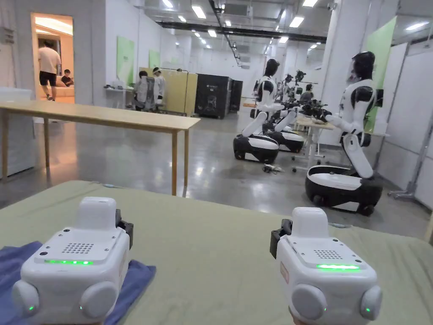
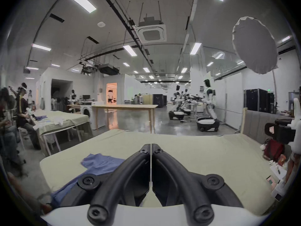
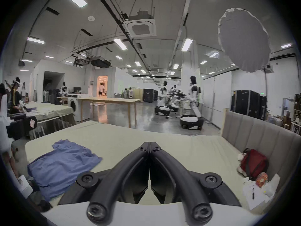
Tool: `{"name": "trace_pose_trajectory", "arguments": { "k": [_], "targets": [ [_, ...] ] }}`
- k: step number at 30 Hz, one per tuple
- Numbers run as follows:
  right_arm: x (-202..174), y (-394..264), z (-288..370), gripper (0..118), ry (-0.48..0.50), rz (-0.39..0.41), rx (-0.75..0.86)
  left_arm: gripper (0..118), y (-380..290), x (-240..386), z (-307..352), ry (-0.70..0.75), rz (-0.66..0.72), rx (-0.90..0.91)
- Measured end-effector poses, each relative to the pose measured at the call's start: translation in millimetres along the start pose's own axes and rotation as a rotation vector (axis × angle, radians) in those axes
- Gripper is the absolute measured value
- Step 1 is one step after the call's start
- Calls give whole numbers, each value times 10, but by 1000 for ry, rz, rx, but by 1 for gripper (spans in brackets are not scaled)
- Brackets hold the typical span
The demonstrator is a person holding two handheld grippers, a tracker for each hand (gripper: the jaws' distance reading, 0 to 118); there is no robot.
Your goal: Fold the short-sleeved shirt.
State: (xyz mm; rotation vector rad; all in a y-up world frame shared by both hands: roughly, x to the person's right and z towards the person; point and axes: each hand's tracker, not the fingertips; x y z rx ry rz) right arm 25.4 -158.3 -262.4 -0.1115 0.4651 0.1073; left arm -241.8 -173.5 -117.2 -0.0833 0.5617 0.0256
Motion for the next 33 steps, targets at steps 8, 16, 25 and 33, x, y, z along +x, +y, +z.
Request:
{"name": "trace_pose_trajectory", "arguments": {
  "k": [8, 16, 25, 33],
  "targets": [
    [-1301, -256, -318, 6, 255, 2, -44, 0, -339, -1214, -211, 193, -31, -242],
    [-1880, -540, -630, 6, 335, 47, -119, 11, -997, -1641, -1371, 39, 38, -779],
    [-1791, -743, -1059, 6, 291, 58, -198, 114, -1632, -1379, -2710, 41, 22, -830],
    [-1668, -914, -1264, 6, 243, 86, -259, 109, -2298, -1319, -3212, 67, 37, -1002]
  ]
}}
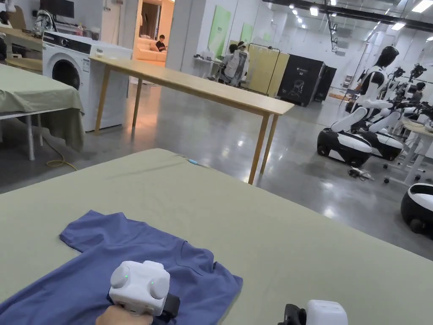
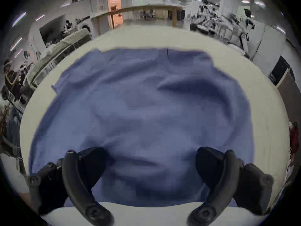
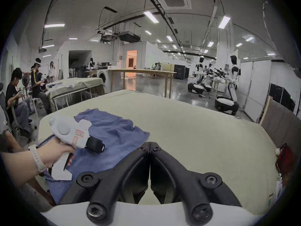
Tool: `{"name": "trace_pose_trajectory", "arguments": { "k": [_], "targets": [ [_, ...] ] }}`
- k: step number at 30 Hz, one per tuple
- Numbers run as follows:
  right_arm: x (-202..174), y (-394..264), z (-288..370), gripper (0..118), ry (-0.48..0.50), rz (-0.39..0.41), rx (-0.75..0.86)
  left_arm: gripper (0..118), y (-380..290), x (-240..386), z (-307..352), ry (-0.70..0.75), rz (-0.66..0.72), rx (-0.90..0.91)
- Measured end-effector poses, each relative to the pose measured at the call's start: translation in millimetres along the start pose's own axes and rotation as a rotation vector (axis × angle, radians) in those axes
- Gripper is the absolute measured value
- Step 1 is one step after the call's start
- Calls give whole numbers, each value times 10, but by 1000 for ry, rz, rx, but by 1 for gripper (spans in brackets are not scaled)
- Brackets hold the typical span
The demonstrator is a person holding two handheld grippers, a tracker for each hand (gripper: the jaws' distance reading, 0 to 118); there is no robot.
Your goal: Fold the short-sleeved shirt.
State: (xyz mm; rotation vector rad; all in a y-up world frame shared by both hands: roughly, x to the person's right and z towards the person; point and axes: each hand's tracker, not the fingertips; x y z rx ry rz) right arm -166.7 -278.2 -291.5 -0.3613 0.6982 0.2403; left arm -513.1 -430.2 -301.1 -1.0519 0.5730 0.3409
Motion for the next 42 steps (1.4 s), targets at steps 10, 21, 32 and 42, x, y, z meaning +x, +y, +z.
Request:
{"name": "trace_pose_trajectory", "arguments": {
  "k": [10, 21, 32, 42],
  "targets": [
    [150, -61, 179, 6, -13, -58, -9, 5, -102, -8, 435, -34, -40, 128],
    [971, -204, 923, 6, -162, -163, 35, 5, -226, 933, 1229, -290, -150, 300],
    [2316, -684, 1922, 6, -432, -269, 24, 5, -584, 3457, 2167, -666, -365, 397],
    [3209, -1154, 2522, 6, -567, -340, -8, 5, -1399, 5393, 2319, -741, -569, 264]
  ]
}}
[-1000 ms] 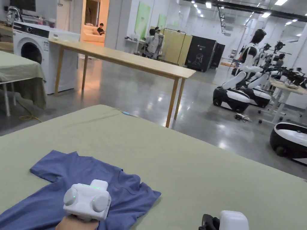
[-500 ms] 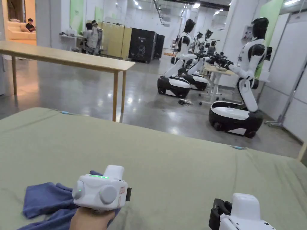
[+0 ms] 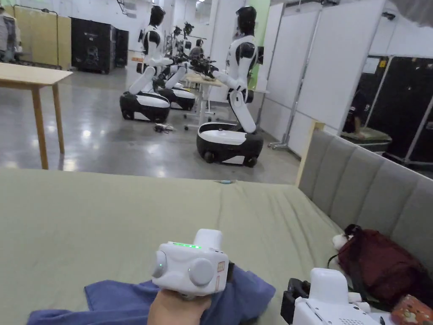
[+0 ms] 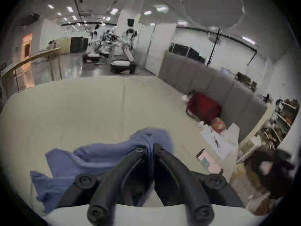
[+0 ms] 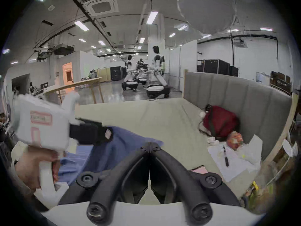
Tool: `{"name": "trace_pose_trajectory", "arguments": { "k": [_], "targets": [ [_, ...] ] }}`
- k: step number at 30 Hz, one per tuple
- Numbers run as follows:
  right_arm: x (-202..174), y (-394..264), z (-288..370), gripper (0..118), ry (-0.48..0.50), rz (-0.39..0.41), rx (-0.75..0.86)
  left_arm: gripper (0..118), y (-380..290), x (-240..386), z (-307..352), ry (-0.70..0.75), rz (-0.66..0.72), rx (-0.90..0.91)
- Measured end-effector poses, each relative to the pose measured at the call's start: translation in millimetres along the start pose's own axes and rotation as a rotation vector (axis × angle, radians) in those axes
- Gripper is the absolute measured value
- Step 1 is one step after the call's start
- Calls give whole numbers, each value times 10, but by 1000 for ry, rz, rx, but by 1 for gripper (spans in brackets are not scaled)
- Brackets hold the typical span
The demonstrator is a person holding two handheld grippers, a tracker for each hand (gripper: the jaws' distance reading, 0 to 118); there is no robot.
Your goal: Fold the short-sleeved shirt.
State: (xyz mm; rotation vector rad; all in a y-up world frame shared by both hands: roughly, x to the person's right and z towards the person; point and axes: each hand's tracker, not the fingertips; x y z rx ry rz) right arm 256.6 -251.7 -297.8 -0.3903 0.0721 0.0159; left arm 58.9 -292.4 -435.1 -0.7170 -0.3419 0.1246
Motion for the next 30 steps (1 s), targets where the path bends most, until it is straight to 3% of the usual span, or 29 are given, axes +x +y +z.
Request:
{"name": "trace_pose_trajectory", "arguments": {
  "k": [3, 7, 8, 9, 10, 13, 19, 24, 25, 26, 27, 28, 30],
  "targets": [
    [160, -69, -53, 6, -12, -9, -12, 5, -243, 42, -361, 63, 28, -95],
    [231, -127, -120, 6, -5, -21, -26, 8, -388, 57, -378, 62, 21, -97],
    [220, -129, -127, 6, -1, -21, -27, 16, -393, 31, -341, 62, 20, -87],
    [205, -124, -128, 6, 4, -21, -27, 40, -386, 10, -274, 49, 31, -58],
    [182, -116, -128, 6, 11, -20, -25, 93, -372, 4, -195, 48, 43, -39],
    [57, -81, -82, 6, 33, -11, -12, 113, -374, -48, 209, 55, 12, 61],
    [-351, -35, 85, 6, 113, 21, 30, 111, -625, -372, 1603, 132, -79, 359],
    [-747, -153, 220, 6, 187, 27, 79, 110, -1255, -909, 2429, 391, -46, 471],
    [-817, -183, 236, 6, 189, 34, 85, 101, -1367, -999, 2506, 441, -40, 466],
    [-900, -215, 253, 6, 189, 45, 91, 82, -1485, -1101, 2578, 491, -28, 463],
    [-962, -245, 258, 6, 198, 58, 98, 51, -1572, -1205, 2629, 517, -11, 429],
    [-1003, -262, 256, 6, 208, 67, 98, 11, -1616, -1310, 2638, 546, 14, 394],
    [-1080, -283, 232, 6, 214, 79, 87, 4, -1722, -1580, 2657, 539, 74, 343]
  ]
}}
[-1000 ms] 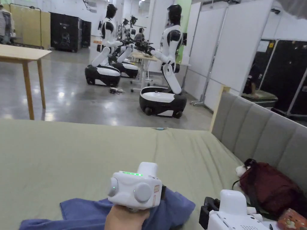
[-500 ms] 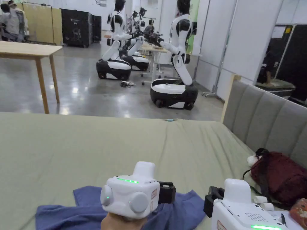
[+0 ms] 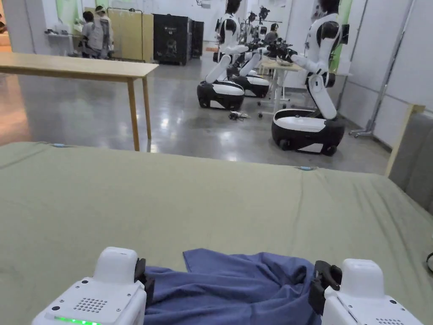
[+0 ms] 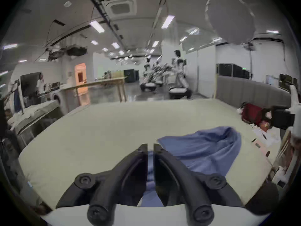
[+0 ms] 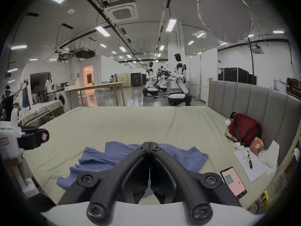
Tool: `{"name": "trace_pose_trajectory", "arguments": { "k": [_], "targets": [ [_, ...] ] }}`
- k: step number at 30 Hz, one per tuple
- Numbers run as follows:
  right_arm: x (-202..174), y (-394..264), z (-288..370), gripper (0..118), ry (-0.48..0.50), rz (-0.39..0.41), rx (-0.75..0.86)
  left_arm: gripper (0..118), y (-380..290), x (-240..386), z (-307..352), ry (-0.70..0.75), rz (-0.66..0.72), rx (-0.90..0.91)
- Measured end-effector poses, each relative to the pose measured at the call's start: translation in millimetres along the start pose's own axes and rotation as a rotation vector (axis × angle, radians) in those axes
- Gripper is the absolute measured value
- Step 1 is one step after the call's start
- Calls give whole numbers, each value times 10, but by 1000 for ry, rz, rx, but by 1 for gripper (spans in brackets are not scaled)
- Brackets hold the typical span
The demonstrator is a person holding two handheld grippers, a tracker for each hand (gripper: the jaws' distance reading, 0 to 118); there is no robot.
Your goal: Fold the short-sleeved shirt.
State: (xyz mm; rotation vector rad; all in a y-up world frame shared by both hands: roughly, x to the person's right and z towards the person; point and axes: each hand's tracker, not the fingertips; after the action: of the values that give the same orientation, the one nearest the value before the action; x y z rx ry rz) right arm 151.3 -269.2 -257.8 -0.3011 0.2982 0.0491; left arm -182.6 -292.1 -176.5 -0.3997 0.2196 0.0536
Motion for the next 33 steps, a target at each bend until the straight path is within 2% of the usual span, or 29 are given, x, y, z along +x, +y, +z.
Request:
{"name": "trace_pose_trajectory", "arguments": {
  "k": [2, 4, 9, 11, 13, 14, 15, 16, 21, 24, 25, 26, 28, 30, 32, 33],
  "targets": [
    [-21, -8, -22, 6, 6, -1, -11, 0, -5, -199, -186, -43, 57, -109],
    [-16, -30, -52, 6, 3, -1, -22, 0, -16, -316, -414, 8, 22, -167],
    [111, -104, -172, 6, -21, -4, -51, 0, 16, -392, -1205, -19, -31, -326],
    [190, -126, -225, 6, -34, -11, -64, 40, 45, -338, -1505, -17, -42, -324],
    [298, -138, -281, 6, -52, -21, -82, 69, 68, -299, -1875, 16, -68, -384],
    [350, -147, -303, 6, -63, -23, -87, 102, 65, -287, -2051, 22, -75, -414],
    [405, -156, -324, 6, -77, -23, -93, 110, 48, -262, -2151, 7, -74, -422],
    [459, -162, -344, 6, -86, -23, -98, 106, 62, -227, -2268, 10, -77, -407],
    [841, -225, -488, 6, -147, -52, -156, 105, -108, -102, -2835, 42, -163, -535],
    [1079, -266, -623, 6, -179, -58, -207, 97, -234, -57, -2892, 23, -202, -544],
    [1159, -280, -682, 6, -188, -54, -226, 83, -202, -29, -2842, 32, -208, -525],
    [1251, -296, -763, 6, -197, -51, -241, 61, -190, 0, -2777, 6, -230, -497],
    [1427, -307, -976, 6, -219, -53, -282, 1, -168, 109, -2692, -37, -280, -457],
    [1611, -312, -1208, 6, -230, -71, -319, 1, -136, 255, -2583, 33, -360, -419],
    [1768, -308, -1454, 6, -238, -81, -363, 1, -50, 280, -2517, -64, -303, -455],
    [1830, -302, -1570, 6, -245, -81, -389, 1, 11, 297, -2430, -41, -306, -425]
  ]
}}
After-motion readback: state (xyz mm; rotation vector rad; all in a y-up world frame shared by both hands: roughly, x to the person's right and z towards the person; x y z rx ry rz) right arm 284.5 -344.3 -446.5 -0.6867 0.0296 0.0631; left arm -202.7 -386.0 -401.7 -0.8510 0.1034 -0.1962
